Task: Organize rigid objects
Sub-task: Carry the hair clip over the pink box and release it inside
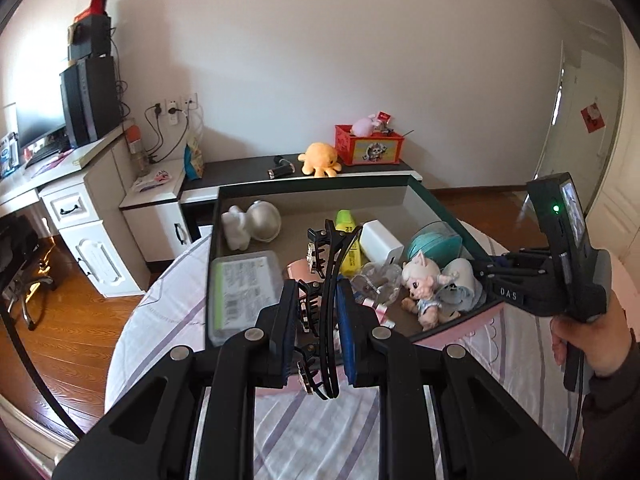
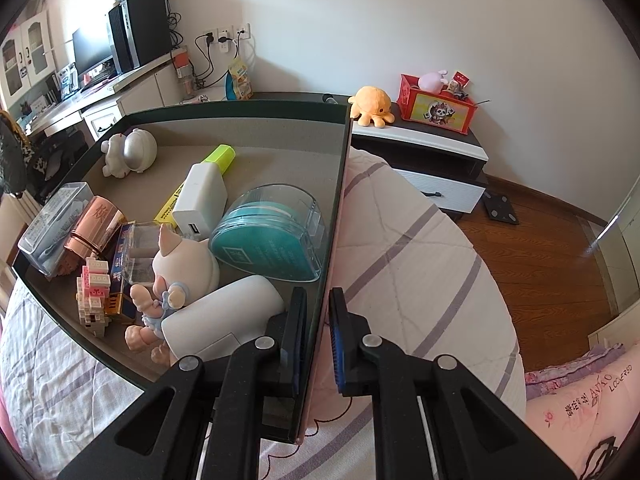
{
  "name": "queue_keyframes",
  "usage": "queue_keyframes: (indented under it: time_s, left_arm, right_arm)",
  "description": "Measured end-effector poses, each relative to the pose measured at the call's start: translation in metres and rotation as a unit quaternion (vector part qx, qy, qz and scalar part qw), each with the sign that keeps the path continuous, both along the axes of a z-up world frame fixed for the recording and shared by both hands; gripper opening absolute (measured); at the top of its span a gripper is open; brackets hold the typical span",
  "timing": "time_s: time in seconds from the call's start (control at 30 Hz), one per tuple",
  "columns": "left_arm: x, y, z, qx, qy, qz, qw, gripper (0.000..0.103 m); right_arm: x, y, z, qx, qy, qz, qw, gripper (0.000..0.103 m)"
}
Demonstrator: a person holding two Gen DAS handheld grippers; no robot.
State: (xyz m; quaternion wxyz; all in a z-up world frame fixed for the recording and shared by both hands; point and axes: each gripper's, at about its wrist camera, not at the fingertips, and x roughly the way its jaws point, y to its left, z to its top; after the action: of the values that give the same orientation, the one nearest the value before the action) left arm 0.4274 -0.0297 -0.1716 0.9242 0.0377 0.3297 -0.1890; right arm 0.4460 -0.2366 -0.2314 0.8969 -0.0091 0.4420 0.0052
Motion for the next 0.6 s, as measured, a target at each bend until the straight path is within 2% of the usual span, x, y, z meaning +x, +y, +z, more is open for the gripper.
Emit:
queue_keyframes:
  time_s: [0.17, 0.4, 0.47, 0.53, 0.6]
  left_arm:
    - [0.033, -0.037, -0.016, 0.011, 0.03, -0.009, 0.9994, 0.019]
    - [0.047, -0.061, -0.037, 0.032, 0.044, -0.002, 0.9985, 0.021]
    - [0.046, -0.06, -0.037, 0.03, 0.041, -0.001, 0.9987, 0.032]
    - [0.042, -0.056, -0.035, 0.024, 0.032, 0.009, 0.9992, 0.069]
    - [0.036, -0.052, -0.028, 0.015, 0.012, 0.023, 0.9995, 0.084]
  right_arm:
    - [-0.001, 0.002, 0.0, 0.001, 0.0, 0.003, 1.0, 0.011]
    - [-0.001, -0.005, 0.0, 0.011, -0.004, 0.006, 1.0, 0.013]
    - [-0.002, -0.008, -0.001, 0.02, -0.007, 0.005, 1.0, 0.013]
    - [-0.005, -0.009, 0.0, 0.024, -0.011, 0.005, 1.0, 0.014]
    - [-0.009, -0.01, 0.002, 0.029, -0.017, 0.002, 0.999, 0.014]
